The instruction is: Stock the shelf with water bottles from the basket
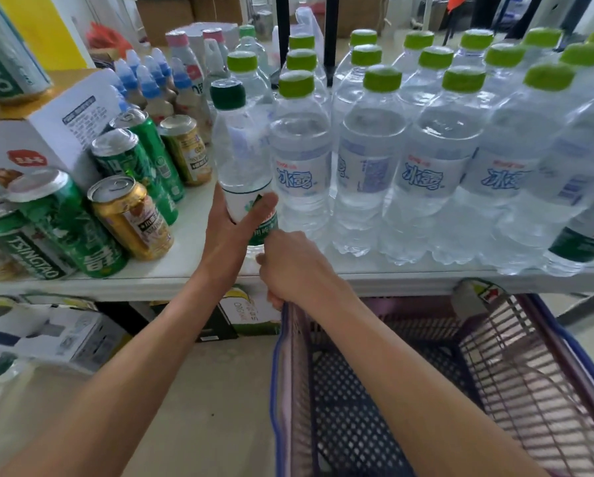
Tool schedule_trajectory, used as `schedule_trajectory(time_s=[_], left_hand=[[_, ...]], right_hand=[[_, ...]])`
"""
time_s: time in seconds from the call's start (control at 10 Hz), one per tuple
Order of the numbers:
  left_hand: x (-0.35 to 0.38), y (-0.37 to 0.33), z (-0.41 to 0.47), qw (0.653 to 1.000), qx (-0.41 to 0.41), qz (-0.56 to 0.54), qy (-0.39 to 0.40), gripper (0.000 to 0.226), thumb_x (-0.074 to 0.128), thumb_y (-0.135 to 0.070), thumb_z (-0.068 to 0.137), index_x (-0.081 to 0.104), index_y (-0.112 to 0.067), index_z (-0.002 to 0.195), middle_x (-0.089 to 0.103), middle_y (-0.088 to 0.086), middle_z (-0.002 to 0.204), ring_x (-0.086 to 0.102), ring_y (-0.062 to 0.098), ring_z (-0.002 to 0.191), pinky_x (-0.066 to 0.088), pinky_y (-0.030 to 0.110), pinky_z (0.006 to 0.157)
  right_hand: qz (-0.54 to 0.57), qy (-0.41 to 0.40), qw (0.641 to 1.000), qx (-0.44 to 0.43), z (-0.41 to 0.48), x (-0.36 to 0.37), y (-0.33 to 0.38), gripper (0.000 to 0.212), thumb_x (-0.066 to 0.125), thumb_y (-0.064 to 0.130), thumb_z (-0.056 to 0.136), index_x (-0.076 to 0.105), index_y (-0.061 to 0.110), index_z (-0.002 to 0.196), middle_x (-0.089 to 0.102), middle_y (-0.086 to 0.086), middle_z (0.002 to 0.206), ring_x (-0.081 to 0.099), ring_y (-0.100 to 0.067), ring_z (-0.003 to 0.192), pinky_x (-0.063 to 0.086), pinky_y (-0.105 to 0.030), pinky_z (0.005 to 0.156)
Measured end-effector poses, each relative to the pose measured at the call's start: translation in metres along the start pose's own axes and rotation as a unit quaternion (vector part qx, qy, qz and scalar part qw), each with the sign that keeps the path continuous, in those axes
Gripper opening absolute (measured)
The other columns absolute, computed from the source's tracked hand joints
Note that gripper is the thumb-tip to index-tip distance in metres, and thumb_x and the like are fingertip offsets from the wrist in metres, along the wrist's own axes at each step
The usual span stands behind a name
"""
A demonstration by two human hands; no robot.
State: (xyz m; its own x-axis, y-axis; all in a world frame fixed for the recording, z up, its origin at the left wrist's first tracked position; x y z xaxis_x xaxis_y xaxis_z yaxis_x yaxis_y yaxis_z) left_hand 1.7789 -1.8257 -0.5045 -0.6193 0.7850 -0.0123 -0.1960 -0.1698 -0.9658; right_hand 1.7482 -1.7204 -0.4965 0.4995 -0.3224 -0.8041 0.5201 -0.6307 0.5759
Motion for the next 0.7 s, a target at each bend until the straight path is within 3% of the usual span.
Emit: schedule_trajectory(time_s=[0.1, 0.2, 0.3, 0.4, 0.5, 0.6, 0.7], left_hand=[[0.001, 0.003, 0.0, 1.0, 0.004, 0.023, 0.0, 0.079, 0.078, -0.039, 0.077, 0.046, -0.014, 0.144, 0.066, -0.003, 0.132, 0.065, 0.009, 0.118, 0.055, 0.024, 0.094], [0.002, 0.006, 0.001, 0.999, 0.002, 0.041, 0.005, 0.081, 0.077, -0.041, 0.075, 0.047, -0.01, 0.143, 0.067, 0.0, 0.131, 0.066, 0.011, 0.117, 0.055, 0.023, 0.093], [0.001, 0.01, 0.004, 0.999, -0.009, 0.052, 0.012, 0.083, 0.08, -0.041, 0.077, 0.045, -0.006, 0.143, 0.065, 0.003, 0.132, 0.065, 0.012, 0.118, 0.053, 0.026, 0.096], [0.002, 0.011, 0.004, 0.997, -0.017, 0.066, 0.021, 0.071, 0.079, -0.031, 0.084, 0.044, -0.007, 0.141, 0.065, -0.006, 0.127, 0.063, 0.002, 0.117, 0.049, 0.017, 0.094], [0.001, 0.005, 0.003, 0.995, -0.041, 0.08, 0.036, 0.071, 0.077, -0.025, 0.083, 0.042, -0.006, 0.142, 0.064, -0.004, 0.13, 0.061, 0.008, 0.122, 0.048, 0.02, 0.099], [-0.003, -0.003, -0.001, 0.985, -0.102, 0.114, 0.085, 0.072, 0.079, -0.018, 0.084, 0.043, 0.006, 0.141, 0.067, -0.005, 0.115, 0.066, 0.003, 0.104, 0.052, 0.018, 0.091], [-0.002, -0.021, -0.019, 0.975, -0.14, 0.126, 0.114, 0.073, 0.079, -0.021, 0.084, 0.042, -0.005, 0.145, 0.065, -0.009, 0.123, 0.063, -0.01, 0.105, 0.05, 0.009, 0.089]], right_hand=[[0.028, -0.008, 0.999, -0.014, -0.002, 0.002, -0.007, 0.008, 0.057, 0.015, 0.098, 0.059, 0.007, 0.095, 0.069, -0.014, 0.083, 0.073, -0.03, 0.071, 0.064, -0.044, 0.072], [0.071, 0.017, 0.997, -0.016, -0.007, -0.004, -0.019, 0.018, 0.054, 0.02, 0.102, 0.06, 0.008, 0.09, 0.073, -0.009, 0.075, 0.075, -0.02, 0.061, 0.065, -0.039, 0.071], [0.075, 0.076, 0.993, -0.044, -0.017, -0.013, -0.032, 0.013, 0.059, 0.019, 0.098, 0.067, 0.01, 0.096, 0.076, -0.003, 0.072, 0.075, -0.013, 0.066, 0.063, -0.035, 0.074], [0.086, 0.093, 0.991, -0.039, -0.03, -0.026, -0.051, 0.014, 0.059, 0.022, 0.097, 0.07, 0.015, 0.099, 0.072, 0.002, 0.082, 0.069, -0.012, 0.081, 0.052, -0.026, 0.068], [0.106, 0.103, 0.989, 0.0, -0.044, -0.044, -0.071, 0.014, 0.061, 0.019, 0.095, 0.073, 0.012, 0.094, 0.074, -0.002, 0.087, 0.072, -0.015, 0.083, 0.057, -0.029, 0.075], [0.107, 0.095, 0.988, 0.065, -0.062, -0.059, -0.093, 0.014, 0.063, 0.014, 0.091, 0.076, 0.01, 0.089, 0.077, -0.003, 0.083, 0.072, -0.014, 0.079, 0.056, -0.026, 0.071], [0.087, 0.056, 0.985, 0.135, -0.076, -0.073, -0.111, 0.018, 0.06, 0.014, 0.091, 0.076, 0.005, 0.093, 0.075, -0.009, 0.089, 0.07, -0.02, 0.084, 0.052, -0.024, 0.061]])
Point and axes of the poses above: each hand's wrist, its own z-axis towards the middle knuckle, its own x-axis out of the palm, y = z × x, the point moved 2 cm from there along z, towards the middle knuckle
